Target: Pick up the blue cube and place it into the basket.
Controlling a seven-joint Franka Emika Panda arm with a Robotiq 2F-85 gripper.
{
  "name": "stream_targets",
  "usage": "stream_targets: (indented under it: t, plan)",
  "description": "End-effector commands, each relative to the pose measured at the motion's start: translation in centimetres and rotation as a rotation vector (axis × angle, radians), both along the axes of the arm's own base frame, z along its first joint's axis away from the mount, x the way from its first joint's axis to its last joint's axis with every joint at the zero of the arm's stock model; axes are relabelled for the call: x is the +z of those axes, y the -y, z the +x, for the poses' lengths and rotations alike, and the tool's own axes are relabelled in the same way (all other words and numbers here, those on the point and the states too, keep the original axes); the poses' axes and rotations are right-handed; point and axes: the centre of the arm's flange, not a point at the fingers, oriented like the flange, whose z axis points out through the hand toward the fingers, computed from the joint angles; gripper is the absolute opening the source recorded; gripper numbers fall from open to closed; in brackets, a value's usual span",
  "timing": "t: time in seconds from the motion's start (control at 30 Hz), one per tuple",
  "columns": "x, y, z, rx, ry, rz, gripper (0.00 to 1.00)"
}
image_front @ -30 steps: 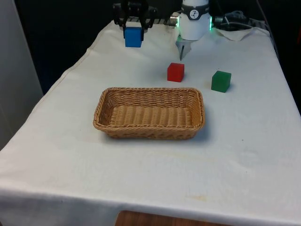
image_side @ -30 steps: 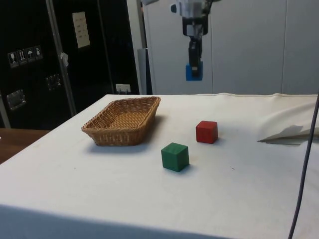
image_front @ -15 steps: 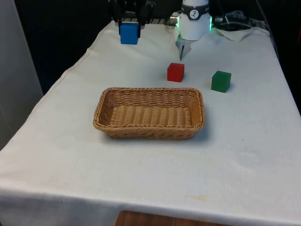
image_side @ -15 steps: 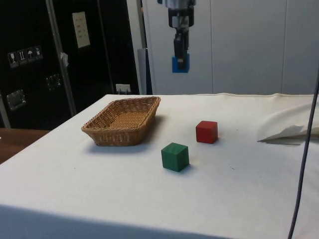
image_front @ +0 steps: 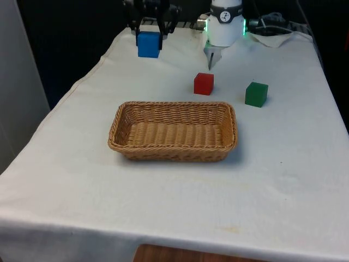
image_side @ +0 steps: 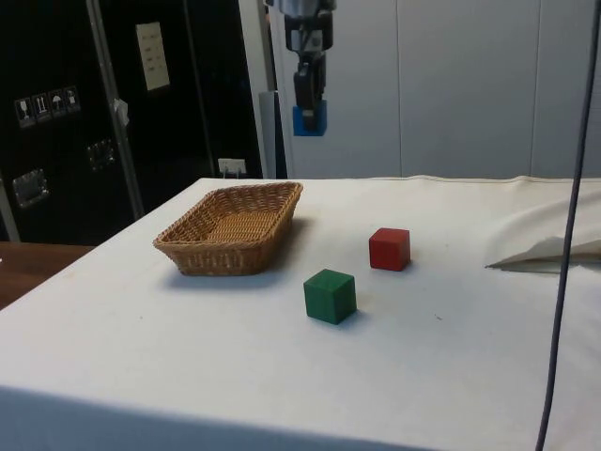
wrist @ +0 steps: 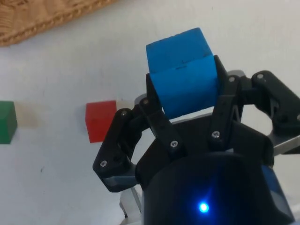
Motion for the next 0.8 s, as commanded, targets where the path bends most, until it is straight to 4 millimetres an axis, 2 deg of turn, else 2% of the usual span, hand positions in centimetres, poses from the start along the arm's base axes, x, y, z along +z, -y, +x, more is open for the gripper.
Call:
stream_targets:
  t: [0.0, 0.2, 0.23, 0.43, 0.53, 0.57, 0.77]
  plan:
    - [0.0, -0.3, 0.5, -0.004, -0.004, 0.004, 0.02]
    - [-0.3, -1.0, 2.9, -0.004, 0.007, -0.003, 0.02]
    - [-0.2, -0.9, 2.7, 0.000, 0.010, -0.008, 0.02]
    - [-0.8, -1.8, 5.3, -0.003, 0.014, -0.016, 0.02]
    - [-1.0, -2.2, 6.2, -0.003, 0.016, -0.020, 0.02]
    - [-1.0, -1.9, 5.9, 0.001, 0.020, -0.024, 0.02]
    - [-1.6, -2.9, 8.4, -0.004, 0.026, -0.030, 0.02]
